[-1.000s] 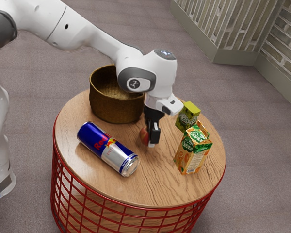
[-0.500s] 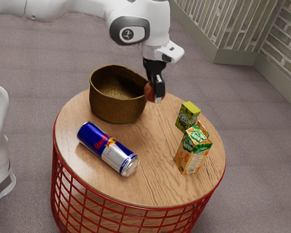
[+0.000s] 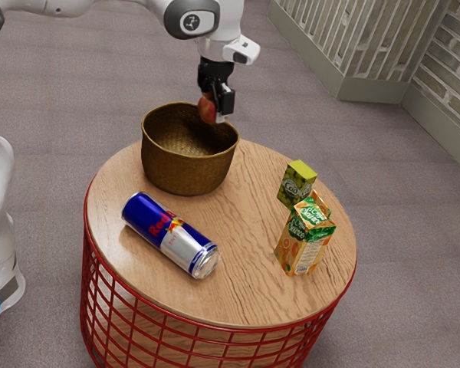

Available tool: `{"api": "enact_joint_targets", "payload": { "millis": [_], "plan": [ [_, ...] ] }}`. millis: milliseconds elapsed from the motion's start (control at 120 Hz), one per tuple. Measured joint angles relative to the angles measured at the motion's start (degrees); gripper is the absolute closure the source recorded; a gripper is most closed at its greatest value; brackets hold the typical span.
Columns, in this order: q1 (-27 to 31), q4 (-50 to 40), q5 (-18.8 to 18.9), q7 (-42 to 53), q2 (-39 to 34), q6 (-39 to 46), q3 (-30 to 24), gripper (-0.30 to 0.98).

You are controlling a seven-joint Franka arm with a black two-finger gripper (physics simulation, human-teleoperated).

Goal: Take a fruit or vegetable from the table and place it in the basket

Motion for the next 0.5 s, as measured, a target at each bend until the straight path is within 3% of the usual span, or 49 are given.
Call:
{"api": "enact_joint_targets", "payload": {
  "millis": [142, 325, 408, 500],
  "plan": [
    [0.00, 0.00, 0.49, 0.21, 0.09, -0.55, 0.08, 0.11],
    [-0.68, 1.48, 0.38, 0.39, 1.70, -0.88, -1.71, 0.03],
    [-1.41, 12.04, -0.32, 0.42, 6.31, -3.74, -7.29, 0.02],
    [-2.22, 22.90, -1.44, 0.44, 10.99, -8.13, -9.26, 0.01]
  ]
}}
